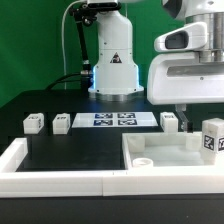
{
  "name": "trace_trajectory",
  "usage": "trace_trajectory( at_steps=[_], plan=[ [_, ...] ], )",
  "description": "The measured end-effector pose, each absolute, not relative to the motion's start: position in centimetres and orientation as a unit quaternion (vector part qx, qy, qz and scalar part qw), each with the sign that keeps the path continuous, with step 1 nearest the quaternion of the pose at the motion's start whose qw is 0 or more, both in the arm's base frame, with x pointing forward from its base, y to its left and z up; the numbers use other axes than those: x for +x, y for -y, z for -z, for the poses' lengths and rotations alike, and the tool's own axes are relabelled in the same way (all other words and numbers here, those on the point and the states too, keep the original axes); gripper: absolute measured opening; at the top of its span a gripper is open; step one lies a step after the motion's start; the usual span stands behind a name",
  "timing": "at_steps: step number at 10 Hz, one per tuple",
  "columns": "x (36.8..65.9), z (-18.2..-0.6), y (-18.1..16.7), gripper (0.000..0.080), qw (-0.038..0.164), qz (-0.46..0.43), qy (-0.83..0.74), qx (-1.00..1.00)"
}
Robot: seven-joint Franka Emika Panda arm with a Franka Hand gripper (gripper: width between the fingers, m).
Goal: Assemble square table
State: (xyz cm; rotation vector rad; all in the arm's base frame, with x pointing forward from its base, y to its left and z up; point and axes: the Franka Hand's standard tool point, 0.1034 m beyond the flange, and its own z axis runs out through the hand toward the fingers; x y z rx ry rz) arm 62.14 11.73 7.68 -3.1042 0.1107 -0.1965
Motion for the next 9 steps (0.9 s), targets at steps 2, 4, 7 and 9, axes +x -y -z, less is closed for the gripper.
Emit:
trace_trajectory(
  at_steps=[2, 4, 7, 9],
  plan=[
    [62.15, -7.69, -11.65, 0.0648, 0.01, 0.064, 0.03, -0.997],
    [62.15, -7.69, -11.66, 0.0648, 0.006, 0.064, 0.069, -0.995],
    [62.15, -7.68, -11.67, 0.0392, 0.006, 0.064, 0.072, -0.995],
    [62.14, -7.67, -11.66, 0.0291, 0.007, 0.064, 0.064, -0.996]
  ],
)
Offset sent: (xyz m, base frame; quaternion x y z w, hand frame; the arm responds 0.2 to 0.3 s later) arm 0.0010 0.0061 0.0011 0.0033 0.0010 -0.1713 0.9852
